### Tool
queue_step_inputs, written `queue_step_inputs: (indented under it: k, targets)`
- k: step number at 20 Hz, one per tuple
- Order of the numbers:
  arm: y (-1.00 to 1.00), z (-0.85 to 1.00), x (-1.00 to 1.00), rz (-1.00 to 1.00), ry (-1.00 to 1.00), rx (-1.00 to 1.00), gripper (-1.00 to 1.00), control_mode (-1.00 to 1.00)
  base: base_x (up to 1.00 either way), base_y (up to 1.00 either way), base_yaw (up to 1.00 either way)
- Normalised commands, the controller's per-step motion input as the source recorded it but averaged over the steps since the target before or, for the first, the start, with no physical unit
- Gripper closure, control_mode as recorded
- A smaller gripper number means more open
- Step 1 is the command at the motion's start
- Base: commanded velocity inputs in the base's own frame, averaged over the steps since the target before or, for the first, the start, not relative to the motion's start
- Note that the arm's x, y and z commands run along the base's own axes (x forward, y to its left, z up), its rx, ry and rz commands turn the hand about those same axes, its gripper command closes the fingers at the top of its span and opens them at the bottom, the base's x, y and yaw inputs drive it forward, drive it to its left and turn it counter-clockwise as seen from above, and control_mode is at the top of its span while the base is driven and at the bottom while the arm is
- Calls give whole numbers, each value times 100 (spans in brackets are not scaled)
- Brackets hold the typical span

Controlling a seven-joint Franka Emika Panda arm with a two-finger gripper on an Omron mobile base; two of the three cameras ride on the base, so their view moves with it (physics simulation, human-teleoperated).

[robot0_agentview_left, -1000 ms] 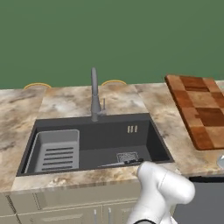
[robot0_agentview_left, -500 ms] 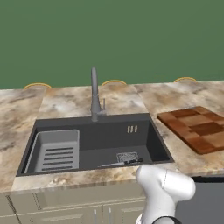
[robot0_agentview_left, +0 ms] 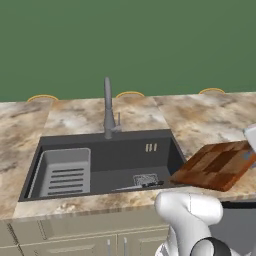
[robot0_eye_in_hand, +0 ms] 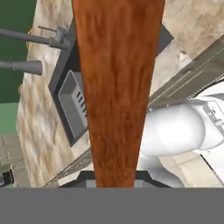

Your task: Move the cutting board and knife to the sink. Then move spray from the cabinet to the counter.

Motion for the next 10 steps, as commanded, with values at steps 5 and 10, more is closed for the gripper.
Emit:
queue_step_inputs:
  k: [5,10]
  targets:
    - [7,0,28,63,25,-7,100,-100,0,0,0]
    - [11,0,42,69,13,0,100,-100,0,0,0]
